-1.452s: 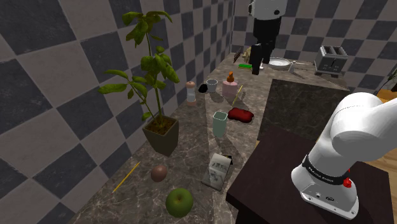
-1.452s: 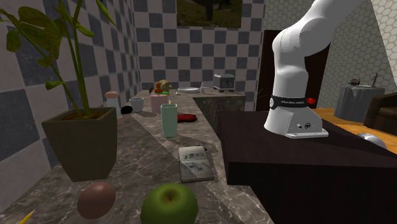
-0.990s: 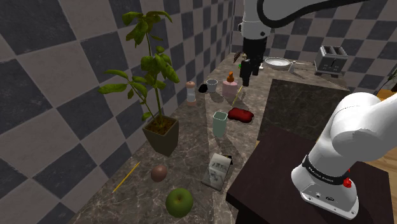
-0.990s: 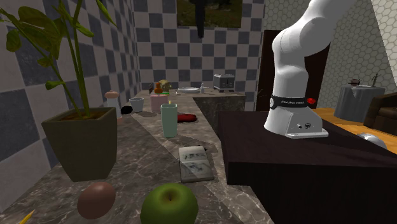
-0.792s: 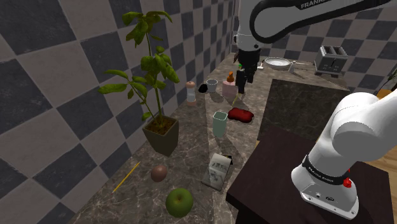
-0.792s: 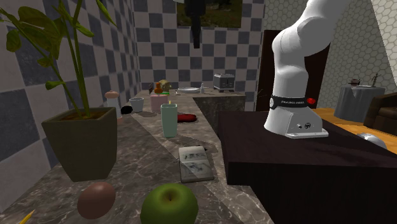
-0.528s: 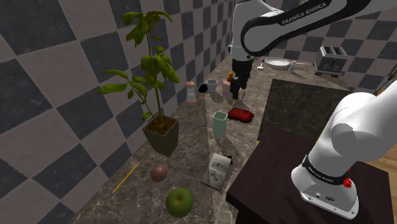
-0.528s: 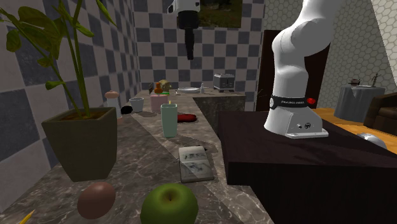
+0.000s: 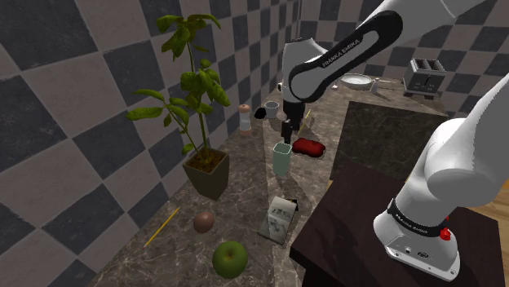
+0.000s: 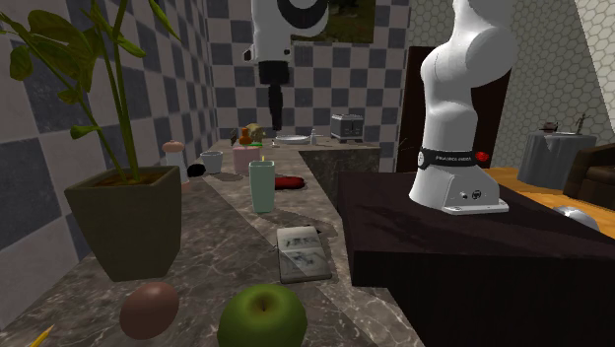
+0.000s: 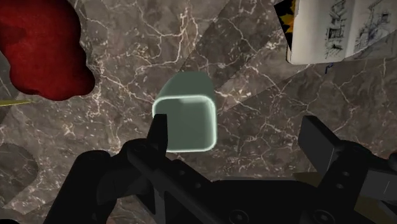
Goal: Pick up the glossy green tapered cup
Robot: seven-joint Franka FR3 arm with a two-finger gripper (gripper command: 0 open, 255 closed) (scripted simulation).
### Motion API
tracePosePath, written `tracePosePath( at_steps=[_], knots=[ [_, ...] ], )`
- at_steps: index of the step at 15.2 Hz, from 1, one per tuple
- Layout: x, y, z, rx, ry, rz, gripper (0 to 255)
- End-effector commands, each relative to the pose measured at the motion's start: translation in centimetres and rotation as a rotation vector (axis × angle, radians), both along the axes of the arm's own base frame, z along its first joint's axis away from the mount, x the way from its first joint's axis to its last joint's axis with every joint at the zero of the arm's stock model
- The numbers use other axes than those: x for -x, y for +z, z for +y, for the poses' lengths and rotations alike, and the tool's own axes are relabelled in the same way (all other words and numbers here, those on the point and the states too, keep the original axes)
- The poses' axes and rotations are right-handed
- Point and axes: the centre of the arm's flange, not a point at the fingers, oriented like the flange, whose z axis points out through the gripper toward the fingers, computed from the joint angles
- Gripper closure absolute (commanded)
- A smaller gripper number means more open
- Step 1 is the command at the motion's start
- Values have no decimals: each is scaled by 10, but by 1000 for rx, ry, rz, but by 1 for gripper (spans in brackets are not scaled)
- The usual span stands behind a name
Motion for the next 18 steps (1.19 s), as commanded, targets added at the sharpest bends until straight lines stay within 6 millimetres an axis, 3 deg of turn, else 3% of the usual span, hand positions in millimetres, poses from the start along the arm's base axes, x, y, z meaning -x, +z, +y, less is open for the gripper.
tracePosePath(
  at_steps=[1,7,15,17,18],
  knots=[
    [-12,-25,-1,-7,15,-4,0],
    [-49,-94,0,-28,60,-11,0],
    [-49,-135,0,-28,60,-11,0],
    [-49,-135,0,-28,60,-11,0],
    [-49,-135,1,-28,60,-11,255]
  ],
)
